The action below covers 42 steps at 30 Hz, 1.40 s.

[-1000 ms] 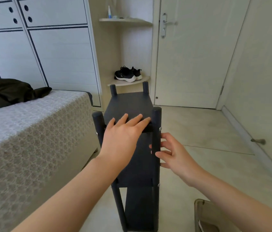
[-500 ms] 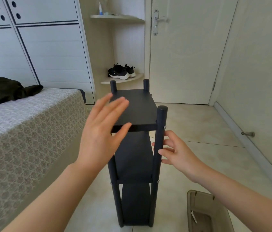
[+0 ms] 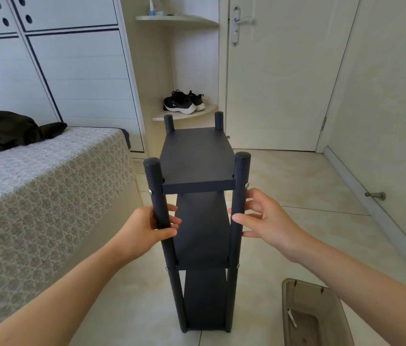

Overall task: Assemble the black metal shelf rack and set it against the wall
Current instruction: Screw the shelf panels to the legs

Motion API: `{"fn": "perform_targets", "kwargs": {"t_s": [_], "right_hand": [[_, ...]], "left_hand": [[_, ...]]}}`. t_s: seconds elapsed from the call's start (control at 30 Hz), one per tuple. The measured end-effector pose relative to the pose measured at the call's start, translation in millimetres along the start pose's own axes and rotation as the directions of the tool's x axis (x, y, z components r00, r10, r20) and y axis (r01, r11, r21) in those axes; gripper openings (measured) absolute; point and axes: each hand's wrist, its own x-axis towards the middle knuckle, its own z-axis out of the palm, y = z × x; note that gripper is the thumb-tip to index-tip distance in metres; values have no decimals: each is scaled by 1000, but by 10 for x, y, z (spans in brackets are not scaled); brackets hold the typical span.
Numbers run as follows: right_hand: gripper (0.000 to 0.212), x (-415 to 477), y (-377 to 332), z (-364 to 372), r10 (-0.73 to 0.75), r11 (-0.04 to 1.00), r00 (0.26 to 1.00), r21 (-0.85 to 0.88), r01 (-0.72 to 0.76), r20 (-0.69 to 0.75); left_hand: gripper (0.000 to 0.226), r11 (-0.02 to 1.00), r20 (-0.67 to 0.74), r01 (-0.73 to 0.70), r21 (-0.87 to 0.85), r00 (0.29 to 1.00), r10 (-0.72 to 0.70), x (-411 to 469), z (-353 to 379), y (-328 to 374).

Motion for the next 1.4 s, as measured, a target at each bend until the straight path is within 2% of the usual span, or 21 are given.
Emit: {"fn": "perform_targets", "kwargs": {"t_s": [0.1, 0.27, 0.5, 0.67, 0.87, 1.0, 1.1, 1.17, 1.23, 1.3, 1.4], "right_hand": [[32, 51, -26, -62, -4, 1000, 999, -27, 6, 43], [36, 118, -65, -292, 37, 999, 999, -24, -36, 38], [33, 56, 69, -598, 82, 996, 990, 36, -78, -114], [33, 29, 161, -674, 67, 997, 964, -6, -71, -256], [36, -119, 222, -772, 105, 990, 947, -57, -128, -303], [41, -282, 234, -805, 109, 973, 920, -149, -176, -377], [34, -349, 122, -750, 99, 985, 908, -89, -147, -407], [22, -386, 2, -676, 81, 996, 933, -6, -89, -351], [13, -426, -119, -572, 36, 999, 973, -14, -40, -226], [12, -441, -203, -437, 13, 999, 992, -30, -17, -122], [16, -415, -269, -274, 53, 995, 997, 91, -48, -54]], "left_hand": [[32, 1000, 14, -6, -14, 1000, 6, 21, -3, -5], [32, 999, 65, -36, -11, 997, 36, 33, 128, 72], [36, 992, 171, -126, 27, 978, 120, 46, 572, 271], [34, 988, 244, -152, 11, 959, 145, 90, 777, 401], [32, 988, 243, -149, -51, 957, 157, 62, 965, 467], [23, 985, 201, -139, -97, 967, 157, 69, 1108, 471], [24, 990, 258, -122, -71, 956, 136, 65, 1166, 389], [27, 991, 327, -121, 50, 940, 98, 18, 1243, 283], [28, 981, 360, -116, 153, 932, 54, -37, 1334, 189], [29, 979, 370, -100, 177, 929, 28, -55, 1363, 126], [23, 980, 356, -102, 170, 934, 35, -31, 1320, 90]]}}
